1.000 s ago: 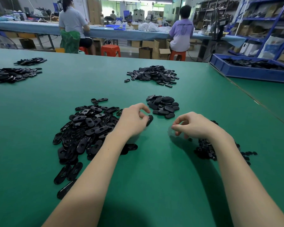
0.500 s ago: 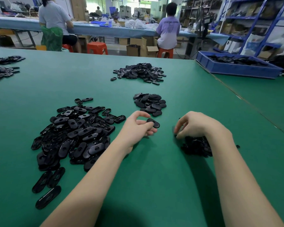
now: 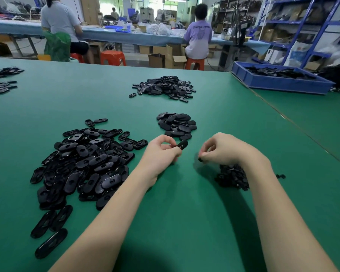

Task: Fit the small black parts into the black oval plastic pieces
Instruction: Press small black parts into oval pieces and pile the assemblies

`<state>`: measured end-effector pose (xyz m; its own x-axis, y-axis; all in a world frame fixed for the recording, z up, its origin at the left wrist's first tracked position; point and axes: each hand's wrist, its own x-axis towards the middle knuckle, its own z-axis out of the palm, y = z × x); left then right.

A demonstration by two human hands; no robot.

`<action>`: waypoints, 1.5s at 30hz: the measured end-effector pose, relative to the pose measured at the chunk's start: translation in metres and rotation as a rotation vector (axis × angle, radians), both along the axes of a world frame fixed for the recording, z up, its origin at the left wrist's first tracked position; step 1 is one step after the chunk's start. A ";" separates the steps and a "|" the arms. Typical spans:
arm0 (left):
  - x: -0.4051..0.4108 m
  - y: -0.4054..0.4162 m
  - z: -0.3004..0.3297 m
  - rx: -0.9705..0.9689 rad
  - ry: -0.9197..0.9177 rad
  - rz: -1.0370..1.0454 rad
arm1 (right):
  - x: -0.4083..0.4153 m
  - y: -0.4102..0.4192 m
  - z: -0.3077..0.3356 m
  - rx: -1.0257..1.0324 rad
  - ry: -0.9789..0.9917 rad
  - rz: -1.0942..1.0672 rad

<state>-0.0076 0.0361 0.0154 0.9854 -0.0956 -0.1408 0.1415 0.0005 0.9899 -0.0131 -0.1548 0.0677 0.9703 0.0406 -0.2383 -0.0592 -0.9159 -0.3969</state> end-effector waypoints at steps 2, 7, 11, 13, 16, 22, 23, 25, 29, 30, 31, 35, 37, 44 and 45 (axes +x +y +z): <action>-0.001 0.002 0.002 0.007 -0.010 -0.005 | -0.002 0.004 0.005 0.213 -0.020 0.039; -0.003 0.003 0.007 -0.126 -0.035 -0.055 | -0.003 0.012 0.011 0.540 -0.104 0.019; -0.005 0.001 0.010 -0.211 -0.033 -0.071 | -0.003 0.015 0.010 0.547 -0.134 -0.001; -0.005 0.001 0.010 -0.178 -0.056 -0.080 | -0.003 0.015 0.010 0.560 -0.142 -0.017; -0.004 0.003 0.007 -0.117 -0.100 -0.042 | -0.002 0.013 0.011 0.556 -0.176 -0.044; 0.000 0.003 0.004 -0.182 -0.159 0.031 | -0.003 0.014 0.014 0.547 -0.171 -0.046; 0.000 0.003 0.004 -0.186 -0.170 0.026 | -0.004 0.015 0.014 0.549 -0.175 -0.055; -0.001 0.002 0.005 -0.196 -0.186 0.007 | -0.004 0.015 0.014 0.553 -0.194 -0.083; -0.002 0.000 0.006 -0.201 -0.214 -0.022 | -0.003 0.015 0.013 0.553 -0.188 -0.119; -0.002 0.000 0.006 -0.194 -0.218 -0.029 | -0.002 0.015 0.013 0.552 -0.188 -0.119; -0.003 -0.001 0.005 -0.182 -0.221 -0.037 | -0.002 0.014 0.012 0.551 -0.188 -0.119; -0.005 -0.002 0.004 -0.165 -0.234 -0.052 | -0.002 0.015 0.013 0.520 -0.170 -0.111; -0.005 -0.002 0.004 -0.169 -0.237 -0.049 | -0.002 0.015 0.014 0.520 -0.163 -0.109; -0.006 -0.004 0.004 -0.170 -0.228 -0.033 | -0.003 0.014 0.014 0.483 -0.148 -0.129; -0.006 -0.004 0.004 -0.174 -0.225 -0.028 | -0.003 0.014 0.014 0.486 -0.151 -0.135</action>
<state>-0.0131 0.0321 0.0194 0.9867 -0.1268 0.1018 -0.0791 0.1727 0.9818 -0.0157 -0.1406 0.0815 0.9966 -0.0159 -0.0803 -0.0732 -0.6125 -0.7871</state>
